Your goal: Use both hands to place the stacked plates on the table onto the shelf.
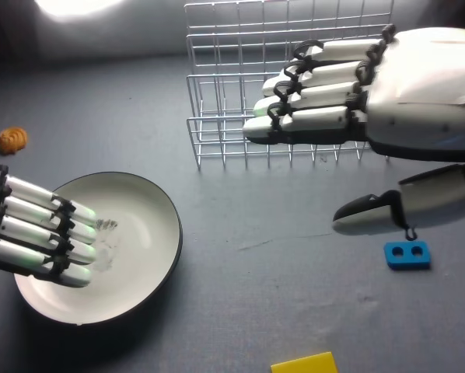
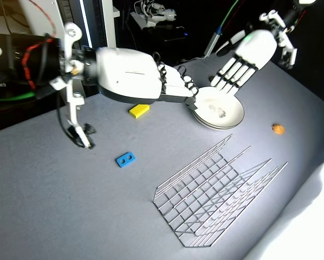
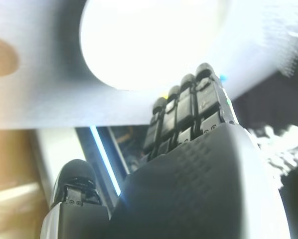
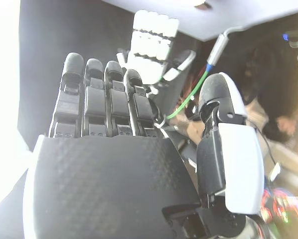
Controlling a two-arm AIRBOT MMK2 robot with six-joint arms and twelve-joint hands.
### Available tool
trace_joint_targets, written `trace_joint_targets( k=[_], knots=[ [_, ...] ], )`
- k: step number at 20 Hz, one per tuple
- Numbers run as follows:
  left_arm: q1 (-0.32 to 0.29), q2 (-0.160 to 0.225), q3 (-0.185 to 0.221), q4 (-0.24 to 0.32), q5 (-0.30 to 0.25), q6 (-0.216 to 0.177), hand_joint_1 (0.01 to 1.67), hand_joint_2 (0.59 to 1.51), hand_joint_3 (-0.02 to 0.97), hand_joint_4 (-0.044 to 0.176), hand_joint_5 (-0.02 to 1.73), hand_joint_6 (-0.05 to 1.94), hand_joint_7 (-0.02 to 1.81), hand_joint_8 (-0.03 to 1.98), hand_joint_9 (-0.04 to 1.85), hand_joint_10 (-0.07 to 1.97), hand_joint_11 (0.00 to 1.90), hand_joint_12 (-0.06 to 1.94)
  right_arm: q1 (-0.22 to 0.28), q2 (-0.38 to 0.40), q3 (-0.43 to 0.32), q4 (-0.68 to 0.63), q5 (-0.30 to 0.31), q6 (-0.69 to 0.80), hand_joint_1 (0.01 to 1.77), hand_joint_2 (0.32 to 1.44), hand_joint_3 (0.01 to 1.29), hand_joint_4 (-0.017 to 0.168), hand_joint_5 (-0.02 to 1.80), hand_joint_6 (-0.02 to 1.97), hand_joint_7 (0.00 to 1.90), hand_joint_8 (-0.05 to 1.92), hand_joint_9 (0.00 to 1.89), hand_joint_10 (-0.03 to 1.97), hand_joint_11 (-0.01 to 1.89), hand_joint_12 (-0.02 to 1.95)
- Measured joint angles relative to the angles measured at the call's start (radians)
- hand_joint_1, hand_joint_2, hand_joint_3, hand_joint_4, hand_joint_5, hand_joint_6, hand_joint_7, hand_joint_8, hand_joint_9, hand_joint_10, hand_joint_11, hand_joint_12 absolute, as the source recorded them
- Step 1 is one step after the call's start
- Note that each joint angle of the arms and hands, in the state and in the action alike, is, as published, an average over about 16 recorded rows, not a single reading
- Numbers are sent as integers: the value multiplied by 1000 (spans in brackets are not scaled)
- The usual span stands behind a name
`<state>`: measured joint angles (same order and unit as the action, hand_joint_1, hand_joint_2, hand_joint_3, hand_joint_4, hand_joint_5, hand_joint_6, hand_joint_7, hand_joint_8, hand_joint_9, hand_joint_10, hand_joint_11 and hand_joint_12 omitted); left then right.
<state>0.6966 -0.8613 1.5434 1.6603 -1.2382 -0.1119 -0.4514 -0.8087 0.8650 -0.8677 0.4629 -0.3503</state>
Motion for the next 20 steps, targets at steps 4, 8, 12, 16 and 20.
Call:
trace_joint_targets(
  k=[4,8,12,16,20],
  knots=[
    [91,-38,53,-44,13,22,18,1149,28,1,20,18,16,-2,14,8,16,16,-5,-62,6,55,-103,-128,371,1192,21,2,180,0,185,4,166,13,11,541],
    [157,-71,108,-84,26,33,18,1154,28,0,21,19,17,-2,14,8,16,13,-2,-103,5,104,-172,-228,410,1188,20,4,167,0,174,4,153,13,11,490],
    [196,-93,150,-105,34,44,18,1156,27,-2,21,19,16,-2,14,8,16,10,1,-127,2,131,-210,-290,545,1145,20,4,143,0,155,4,137,14,11,453],
    [220,-104,169,-111,34,54,18,1157,25,-1,21,18,16,-2,15,7,16,4,-2,-139,-1,141,-225,-323,762,1072,20,4,122,0,127,4,116,14,11,444],
    [238,-109,175,-110,33,63,17,1153,22,-1,19,15,15,-2,14,2,16,-4,-13,-139,-3,141,-222,-344,963,998,20,4,93,1,84,4,83,14,11,409]
  ],
)
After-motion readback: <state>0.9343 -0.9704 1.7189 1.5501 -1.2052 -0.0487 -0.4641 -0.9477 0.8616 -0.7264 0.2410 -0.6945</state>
